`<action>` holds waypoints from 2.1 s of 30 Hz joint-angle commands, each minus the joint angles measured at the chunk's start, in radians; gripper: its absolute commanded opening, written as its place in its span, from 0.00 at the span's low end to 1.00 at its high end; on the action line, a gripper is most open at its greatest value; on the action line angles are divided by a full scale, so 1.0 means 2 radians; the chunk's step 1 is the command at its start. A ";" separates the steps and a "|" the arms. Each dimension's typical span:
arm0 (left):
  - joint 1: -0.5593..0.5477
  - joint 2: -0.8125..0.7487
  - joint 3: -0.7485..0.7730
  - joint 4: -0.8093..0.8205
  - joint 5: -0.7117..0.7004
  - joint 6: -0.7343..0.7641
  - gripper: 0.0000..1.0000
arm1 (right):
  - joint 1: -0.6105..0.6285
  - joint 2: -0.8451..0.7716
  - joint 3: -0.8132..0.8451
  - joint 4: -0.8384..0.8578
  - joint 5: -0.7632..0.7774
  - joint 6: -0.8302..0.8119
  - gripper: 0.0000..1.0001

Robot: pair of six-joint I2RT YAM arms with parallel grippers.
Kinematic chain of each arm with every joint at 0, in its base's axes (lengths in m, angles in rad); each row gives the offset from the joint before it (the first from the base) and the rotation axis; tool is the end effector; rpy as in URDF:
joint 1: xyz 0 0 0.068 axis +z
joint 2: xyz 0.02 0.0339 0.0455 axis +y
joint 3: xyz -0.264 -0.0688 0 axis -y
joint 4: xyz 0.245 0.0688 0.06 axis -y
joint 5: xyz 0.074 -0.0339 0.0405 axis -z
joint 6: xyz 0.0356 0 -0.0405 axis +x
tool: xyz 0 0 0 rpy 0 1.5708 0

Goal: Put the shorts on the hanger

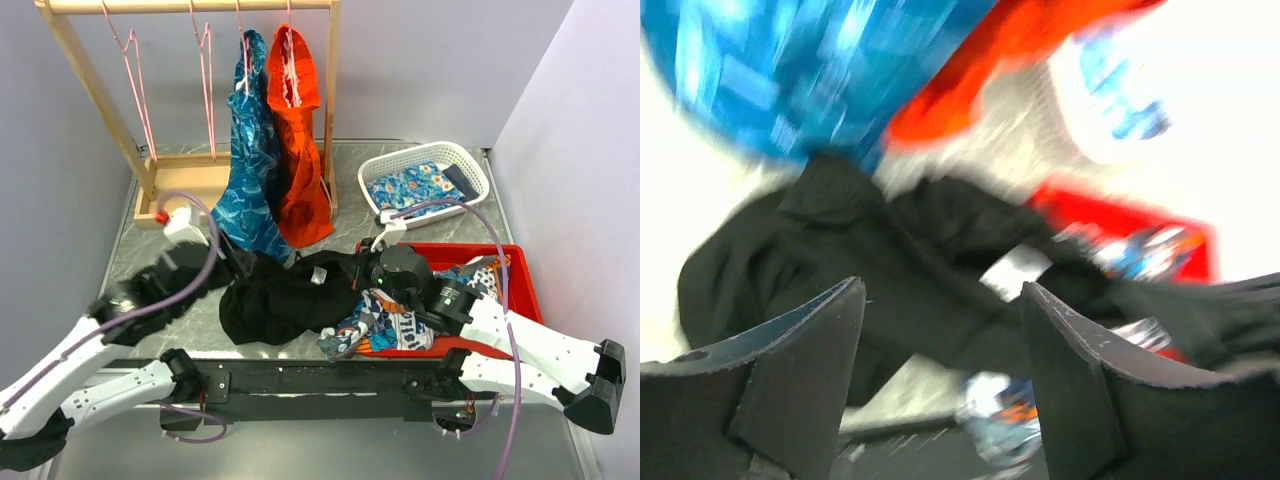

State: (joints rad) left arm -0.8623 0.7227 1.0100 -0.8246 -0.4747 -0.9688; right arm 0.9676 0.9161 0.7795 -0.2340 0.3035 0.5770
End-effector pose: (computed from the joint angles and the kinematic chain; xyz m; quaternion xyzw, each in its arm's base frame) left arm 0.0974 -0.0887 0.3610 -0.1610 0.8377 -0.2562 0.4547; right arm 0.1283 0.1675 0.3099 -0.0746 0.8169 0.3002 0.4869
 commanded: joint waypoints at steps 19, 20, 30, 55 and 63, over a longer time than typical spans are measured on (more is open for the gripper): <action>0.196 0.337 0.504 0.066 -0.042 0.312 0.75 | -0.003 0.040 0.033 0.023 -0.057 0.012 0.00; 0.204 0.348 0.510 0.064 -0.021 0.315 0.73 | -0.002 0.042 0.035 0.020 -0.056 0.012 0.00; 0.259 0.436 0.530 0.067 -0.003 0.329 0.62 | -0.002 0.018 0.022 0.009 -0.056 0.018 0.00; 0.288 0.460 0.467 0.102 0.039 0.335 0.45 | -0.001 0.015 0.022 0.007 -0.069 0.027 0.00; 0.288 0.462 0.460 0.105 0.025 0.342 0.30 | -0.001 0.017 0.022 0.007 -0.069 0.028 0.00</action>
State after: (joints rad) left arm -0.2874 1.6501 1.9335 -0.6537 -0.4164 -0.3027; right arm 0.9661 0.9619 0.7982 -0.2329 0.1696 0.6308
